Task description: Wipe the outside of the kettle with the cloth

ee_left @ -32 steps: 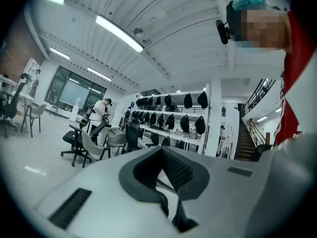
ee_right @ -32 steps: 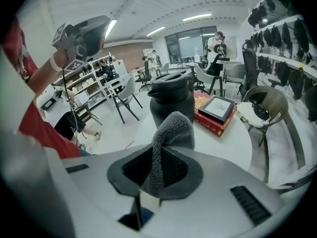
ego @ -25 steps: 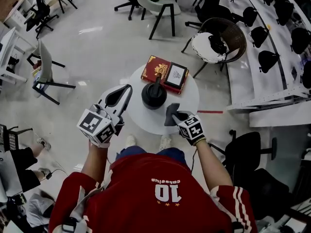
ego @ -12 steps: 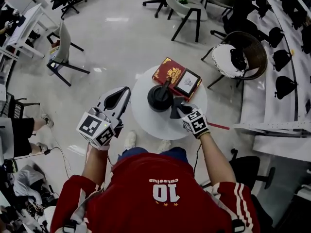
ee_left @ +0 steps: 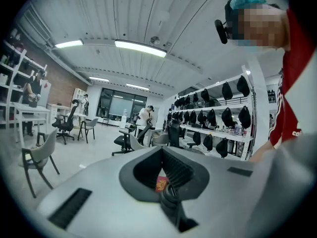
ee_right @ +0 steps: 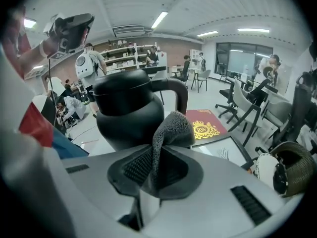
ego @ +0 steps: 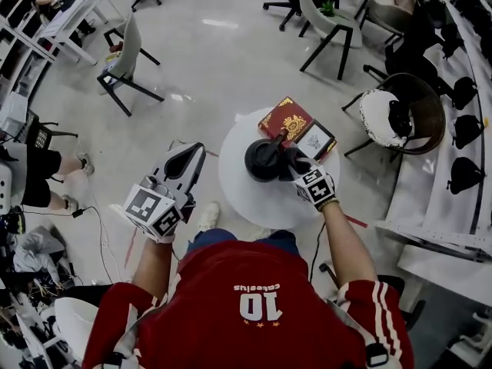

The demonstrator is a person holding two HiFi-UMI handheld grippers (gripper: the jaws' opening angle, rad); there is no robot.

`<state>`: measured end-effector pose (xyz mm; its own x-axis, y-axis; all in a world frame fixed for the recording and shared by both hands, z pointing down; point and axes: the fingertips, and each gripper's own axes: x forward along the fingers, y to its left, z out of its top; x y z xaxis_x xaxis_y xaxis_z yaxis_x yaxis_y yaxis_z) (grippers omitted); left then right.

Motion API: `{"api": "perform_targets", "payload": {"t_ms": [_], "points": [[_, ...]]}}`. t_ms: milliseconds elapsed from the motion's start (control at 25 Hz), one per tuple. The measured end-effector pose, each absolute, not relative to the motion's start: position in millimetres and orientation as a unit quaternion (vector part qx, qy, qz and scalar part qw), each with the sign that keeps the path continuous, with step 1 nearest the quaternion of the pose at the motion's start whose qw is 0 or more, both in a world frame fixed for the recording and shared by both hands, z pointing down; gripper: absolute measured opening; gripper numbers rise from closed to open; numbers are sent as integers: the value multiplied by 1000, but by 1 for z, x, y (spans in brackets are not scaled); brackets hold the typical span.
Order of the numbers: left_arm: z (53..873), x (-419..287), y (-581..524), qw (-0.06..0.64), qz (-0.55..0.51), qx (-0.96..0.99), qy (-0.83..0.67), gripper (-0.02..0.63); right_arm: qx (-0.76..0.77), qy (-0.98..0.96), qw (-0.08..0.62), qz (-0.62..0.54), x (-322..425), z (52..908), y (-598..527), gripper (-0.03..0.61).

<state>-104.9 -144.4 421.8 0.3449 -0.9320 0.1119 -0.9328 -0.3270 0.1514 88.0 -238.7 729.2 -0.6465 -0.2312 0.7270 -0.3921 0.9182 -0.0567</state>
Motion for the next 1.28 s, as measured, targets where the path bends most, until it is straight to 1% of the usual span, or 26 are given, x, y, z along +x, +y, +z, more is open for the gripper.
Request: {"api": "perform_targets", "payload": {"t_ms": [160,360,680,880,1280], "points": [[423,-102,-143,90,9,810,-579,6,164,-898,393,110,87,744,-242,49],[423,-99,-139,92,16,811,-577,6,179,-898,378,137,86,747,-237,49],[427,-90,-140,81,34,838,-539,6,210,-889,363,184,90,749,-204,49],[422,-88,-142,87,44,851,-515,6,238,-880,353,211,90,747,-185,49],[420,-109,-140,87,27,884,-458,6,279,-859,347,254,69,749,-149,49]]}}
